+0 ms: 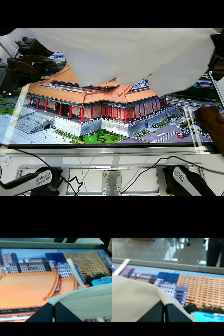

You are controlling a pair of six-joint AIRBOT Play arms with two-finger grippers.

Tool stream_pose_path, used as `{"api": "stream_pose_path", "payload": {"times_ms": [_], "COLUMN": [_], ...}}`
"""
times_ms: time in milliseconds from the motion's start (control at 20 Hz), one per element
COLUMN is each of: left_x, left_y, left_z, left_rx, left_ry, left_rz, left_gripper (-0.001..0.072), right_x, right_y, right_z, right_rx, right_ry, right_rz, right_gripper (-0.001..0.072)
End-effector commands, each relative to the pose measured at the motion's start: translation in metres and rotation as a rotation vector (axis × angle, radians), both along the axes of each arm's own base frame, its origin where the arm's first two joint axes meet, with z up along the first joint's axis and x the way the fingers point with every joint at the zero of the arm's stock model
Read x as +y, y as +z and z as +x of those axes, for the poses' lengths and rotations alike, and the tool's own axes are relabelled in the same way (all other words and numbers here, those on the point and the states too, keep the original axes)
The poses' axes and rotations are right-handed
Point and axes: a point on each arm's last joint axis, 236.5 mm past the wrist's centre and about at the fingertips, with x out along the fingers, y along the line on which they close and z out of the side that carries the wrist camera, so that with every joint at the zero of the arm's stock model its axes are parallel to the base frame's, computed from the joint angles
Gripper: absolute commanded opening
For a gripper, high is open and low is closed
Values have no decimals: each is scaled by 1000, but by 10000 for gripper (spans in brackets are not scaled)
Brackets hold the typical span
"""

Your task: Fold the shirts.

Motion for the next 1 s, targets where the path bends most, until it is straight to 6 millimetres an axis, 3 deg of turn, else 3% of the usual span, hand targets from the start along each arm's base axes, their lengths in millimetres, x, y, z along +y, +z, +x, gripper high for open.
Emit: {"api": "stream_pose_path", "payload": {"times_ms": [0, 50, 150, 250, 400, 650, 850, 950], "left_x": [3, 6, 4, -1, -2, 3, 11, 17], "left_y": [28, 29, 8, -29, -86, -197, -279, -310], "left_z": [-54, -59, -63, -59, -42, -13, 16, 42], "left_rx": [-59, -59, 36, 167, 343, 644, 802, 811], "left_ry": [55, 75, 56, 13, -24, -48, -23, 22], "left_rz": [73, 84, 82, 61, 16, -60, -124, -156], "left_gripper": [5, 5, 5, 5, 6, 7, 8, 8], "right_x": [-2, 1, 13, 20, 17, 7, 5, -1], "right_y": [10, 11, -5, -35, -81, -182, -250, -280], "right_z": [-66, -80, -98, -108, -103, -70, -19, 10], "right_rx": [55, 65, 149, 279, 402, 582, 585, 545], "right_ry": [-111, -118, -89, -56, -49, -60, -111, -172], "right_rz": [-110, -115, -109, -69, -19, 140, 319, 321], "right_gripper": [33, 32, 32, 32, 33, 34, 35, 35]}}
